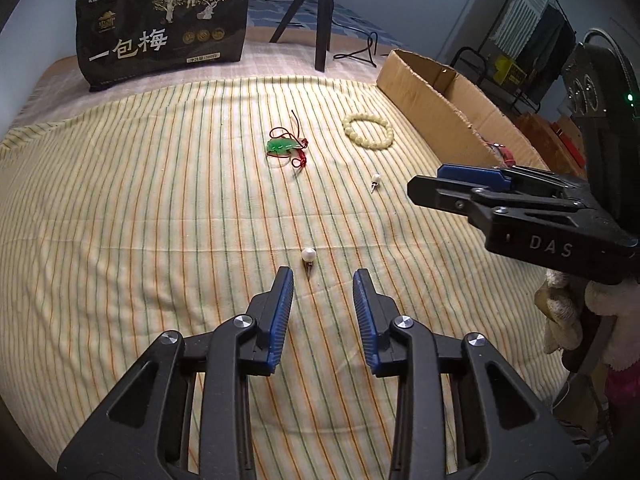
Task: Organize jewelry
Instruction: 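Move left tool to the loose white pearl while right tool approaches the pearl stud earring, then close left gripper on the white pearl while right gripper closes on the earring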
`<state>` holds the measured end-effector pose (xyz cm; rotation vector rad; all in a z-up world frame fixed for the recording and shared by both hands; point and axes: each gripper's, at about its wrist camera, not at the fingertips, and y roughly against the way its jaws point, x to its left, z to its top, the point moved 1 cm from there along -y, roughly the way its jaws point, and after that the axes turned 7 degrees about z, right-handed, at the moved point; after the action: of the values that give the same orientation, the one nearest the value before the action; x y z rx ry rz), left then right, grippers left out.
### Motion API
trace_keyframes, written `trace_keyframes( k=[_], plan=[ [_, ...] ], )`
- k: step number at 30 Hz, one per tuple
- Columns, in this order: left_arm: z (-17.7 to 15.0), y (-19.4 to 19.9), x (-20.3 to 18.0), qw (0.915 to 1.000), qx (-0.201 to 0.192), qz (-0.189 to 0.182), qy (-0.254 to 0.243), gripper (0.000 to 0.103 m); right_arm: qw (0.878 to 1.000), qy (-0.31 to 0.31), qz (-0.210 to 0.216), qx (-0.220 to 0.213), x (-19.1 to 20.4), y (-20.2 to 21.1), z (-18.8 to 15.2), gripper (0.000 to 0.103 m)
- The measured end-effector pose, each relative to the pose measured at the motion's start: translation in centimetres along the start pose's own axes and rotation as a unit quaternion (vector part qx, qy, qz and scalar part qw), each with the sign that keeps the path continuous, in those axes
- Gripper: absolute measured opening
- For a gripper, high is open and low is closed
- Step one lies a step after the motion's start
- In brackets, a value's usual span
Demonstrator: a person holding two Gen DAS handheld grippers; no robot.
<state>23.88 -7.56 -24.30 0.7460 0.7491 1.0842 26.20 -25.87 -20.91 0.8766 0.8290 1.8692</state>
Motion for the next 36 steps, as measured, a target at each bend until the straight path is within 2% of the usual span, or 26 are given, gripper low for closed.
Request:
trace_keyframes(
  k=[13, 16, 24, 29, 32, 36],
  plan=[
    [0.4, -1.3, 0.3, 1.0, -0.001, 0.01, -0.001, 0.031, 1.0, 0.004, 0.008, 0.015, 0.3, -2.7, 0.7, 0.036],
    [0.5, -1.6, 0.4, 0.9999, -0.001, 0.013, -0.003, 0.022, 1.0, 0.005, 0.003, 0.019, 0.3, -3.4, 0.9, 0.033],
    [0.7, -2.3, 0.2, 0.9997, -0.003, 0.021, -0.011, 0.021, 1.0, 0.003, -0.002, 0.024, -0.1, -4.5, 1.3, 0.027],
    [0.6, -2.5, 0.2, 0.9995, -0.005, 0.028, -0.012, 0.014, 1.0, 0.011, -0.008, 0.027, 0.1, -4.8, 1.5, 0.02],
    [0.7, -2.6, 0.4, 0.9994, -0.006, 0.031, -0.009, 0.008, 0.999, 0.015, -0.007, 0.03, 0.2, -5.0, 1.5, 0.009],
    [0.7, -2.5, 0.8, 0.9996, -0.005, 0.029, -0.002, 0.007, 0.999, 0.011, -0.005, 0.033, 0.1, -4.9, 1.5, 0.008]
  ],
)
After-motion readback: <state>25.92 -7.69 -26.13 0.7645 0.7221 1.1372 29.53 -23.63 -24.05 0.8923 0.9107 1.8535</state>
